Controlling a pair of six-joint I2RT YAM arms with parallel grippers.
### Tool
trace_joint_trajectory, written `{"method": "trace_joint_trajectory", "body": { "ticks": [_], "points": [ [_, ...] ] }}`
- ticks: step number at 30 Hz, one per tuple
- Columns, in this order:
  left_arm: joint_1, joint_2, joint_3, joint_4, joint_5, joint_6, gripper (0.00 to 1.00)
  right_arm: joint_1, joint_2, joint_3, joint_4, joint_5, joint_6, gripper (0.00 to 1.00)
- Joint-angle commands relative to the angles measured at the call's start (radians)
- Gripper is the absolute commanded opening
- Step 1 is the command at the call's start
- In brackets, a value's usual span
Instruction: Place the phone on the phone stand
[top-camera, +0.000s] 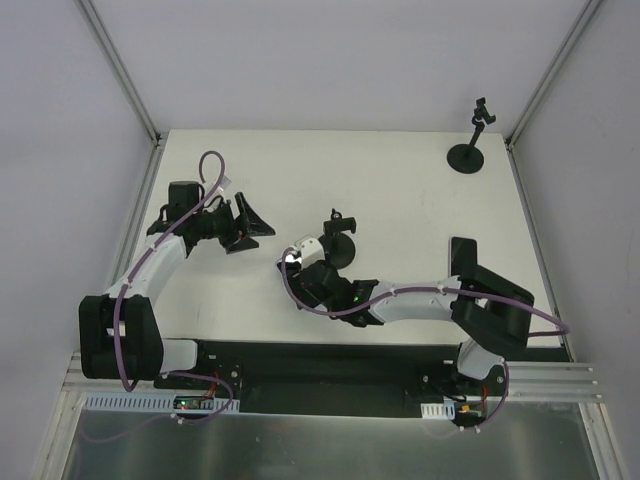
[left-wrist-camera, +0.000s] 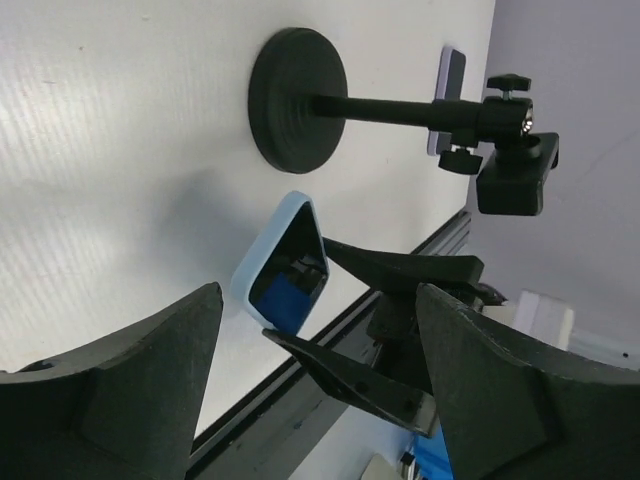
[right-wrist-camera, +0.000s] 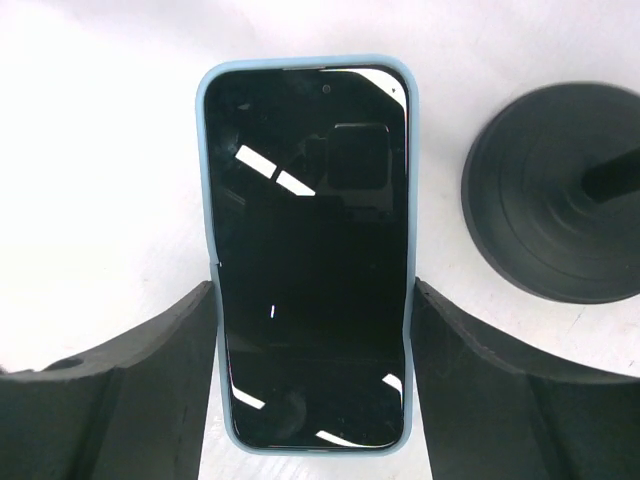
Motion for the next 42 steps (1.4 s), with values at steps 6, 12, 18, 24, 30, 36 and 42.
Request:
{"method": "trace_joint_trajectory", "body": {
  "ticks": [6, 12, 18, 24, 30, 36, 42],
  "points": [
    [-0.095, 0.007, 0.048, 0.052, 0.124, 0.07, 0.65, -0.001, -0.218, 0.008, 0.14, -0.024, -0.048, 0.01],
    [-0.149, -0.025, 0.051, 0.066, 0.146, 0.103, 0.58, -0.001, -0.286, 0.008, 0.121, -0.018, -0.059, 0.01],
    [-0.195, -0.001, 0.067, 0.089, 0.213, 0.103, 0.46, -0.001, -0.306, 0.017, 0.118, -0.05, -0.071, 0.01],
    [-0.213, -0.039, 0.061, 0.098, 0.203, 0.125, 0.32, -0.002, -0.332, -0.001, 0.118, -0.078, -0.06, 0.01],
    [-0.227, -0.029, 0.064, 0.094, 0.193, 0.128, 0.13, -0.001, -0.329, 0.006, 0.115, -0.105, -0.066, 0.01],
    [-0.261, -0.078, 0.05, 0.086, 0.117, 0.171, 0.0, -0.004, -0.332, 0.025, 0.075, -0.16, -0.065, 0.56],
    [-0.276, -0.078, 0.065, 0.085, 0.121, 0.169, 0.0, -0.068, -0.404, -0.007, -0.004, -0.399, -0.06, 0.96]
  ]
}}
